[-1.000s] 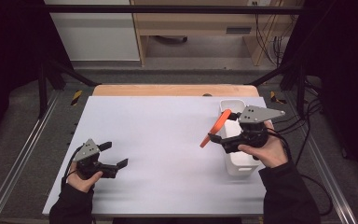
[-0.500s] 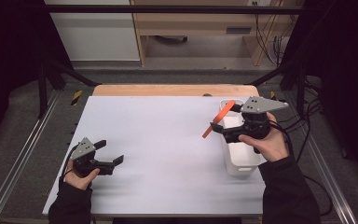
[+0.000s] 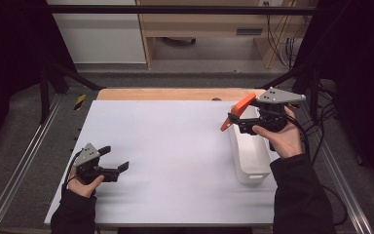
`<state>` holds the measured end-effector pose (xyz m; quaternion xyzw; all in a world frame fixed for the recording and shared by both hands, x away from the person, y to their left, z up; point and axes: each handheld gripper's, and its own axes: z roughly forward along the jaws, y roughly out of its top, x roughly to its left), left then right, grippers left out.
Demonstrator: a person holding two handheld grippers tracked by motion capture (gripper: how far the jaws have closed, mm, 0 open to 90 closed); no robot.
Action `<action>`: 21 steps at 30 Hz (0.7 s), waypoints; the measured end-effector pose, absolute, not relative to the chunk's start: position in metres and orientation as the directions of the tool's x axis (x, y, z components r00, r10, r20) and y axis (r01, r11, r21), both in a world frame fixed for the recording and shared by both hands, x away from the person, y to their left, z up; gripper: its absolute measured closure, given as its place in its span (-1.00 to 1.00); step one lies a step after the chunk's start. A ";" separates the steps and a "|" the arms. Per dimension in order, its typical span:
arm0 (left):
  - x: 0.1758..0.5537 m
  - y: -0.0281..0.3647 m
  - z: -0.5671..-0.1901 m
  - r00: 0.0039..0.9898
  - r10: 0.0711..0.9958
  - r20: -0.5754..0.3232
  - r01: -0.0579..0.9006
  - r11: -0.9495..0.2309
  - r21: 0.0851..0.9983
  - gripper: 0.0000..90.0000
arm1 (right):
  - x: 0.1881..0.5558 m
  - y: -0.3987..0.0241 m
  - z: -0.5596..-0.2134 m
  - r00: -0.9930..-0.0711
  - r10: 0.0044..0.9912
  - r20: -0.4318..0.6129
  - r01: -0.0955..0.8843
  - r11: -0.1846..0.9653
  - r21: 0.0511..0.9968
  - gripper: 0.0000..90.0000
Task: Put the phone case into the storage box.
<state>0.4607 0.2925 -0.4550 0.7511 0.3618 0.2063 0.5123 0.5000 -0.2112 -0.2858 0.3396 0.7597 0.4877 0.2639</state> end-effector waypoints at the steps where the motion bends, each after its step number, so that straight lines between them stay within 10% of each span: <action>1: 0.461 0.292 -0.455 0.654 0.754 -0.061 0.333 -0.214 0.918 -0.98 | 0.502 -0.212 -0.286 -0.620 0.781 -0.070 0.263 0.292 0.920 -0.64; 21: 0.463 0.291 -0.457 0.656 0.753 -0.050 0.329 -0.226 0.917 -0.98 | 0.530 -0.221 -0.288 -0.497 0.865 -0.073 0.318 0.260 0.912 -0.64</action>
